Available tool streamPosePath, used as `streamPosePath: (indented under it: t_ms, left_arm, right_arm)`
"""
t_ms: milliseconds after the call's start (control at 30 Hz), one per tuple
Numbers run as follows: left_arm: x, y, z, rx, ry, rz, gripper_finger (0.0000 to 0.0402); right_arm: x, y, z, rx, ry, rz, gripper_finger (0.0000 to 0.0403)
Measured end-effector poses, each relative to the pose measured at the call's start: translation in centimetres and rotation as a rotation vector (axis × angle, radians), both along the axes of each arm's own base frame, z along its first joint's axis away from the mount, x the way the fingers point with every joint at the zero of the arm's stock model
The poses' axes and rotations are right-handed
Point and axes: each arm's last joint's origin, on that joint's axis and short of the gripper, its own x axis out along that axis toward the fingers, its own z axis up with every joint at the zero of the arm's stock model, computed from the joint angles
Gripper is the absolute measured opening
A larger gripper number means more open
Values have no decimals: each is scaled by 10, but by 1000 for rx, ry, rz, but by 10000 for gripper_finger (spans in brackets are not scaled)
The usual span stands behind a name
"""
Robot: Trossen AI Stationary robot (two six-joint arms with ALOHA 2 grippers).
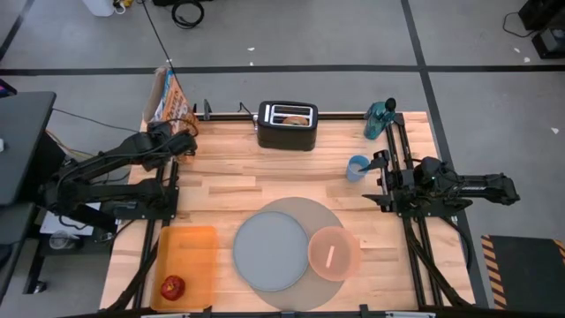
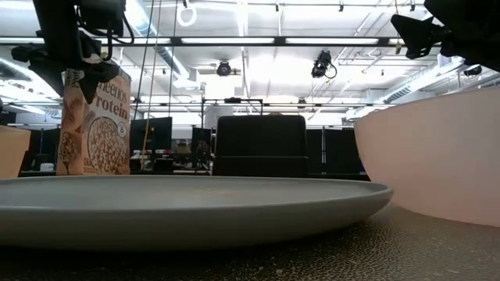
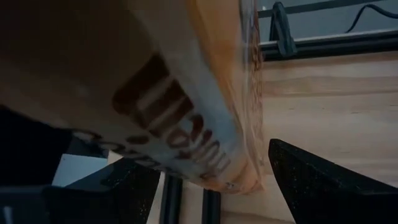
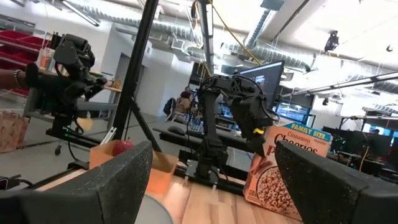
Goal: Arrange a breakfast setting
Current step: Put cereal into the pink bowl
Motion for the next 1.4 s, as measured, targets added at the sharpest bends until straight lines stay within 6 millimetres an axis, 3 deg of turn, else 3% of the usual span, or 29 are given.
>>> streamPosePath:
  t_ms: [367,700,1033,1400]
  left_arm:
    - [20,5,6,25,-83,-189,288]
    - [22,7,6,43,-123,-150,269]
    - [27,8,-35,17,-95,-136,236]
    - [30,5,-36,17,-60,-209,152]
  right_arm:
    - [0,0,-1,0,6,3,346]
    - [0,0,-1,3,6,4,346]
    - [0,0,0,3,-1,4,346]
    - [0,0,0,30,2,4,346]
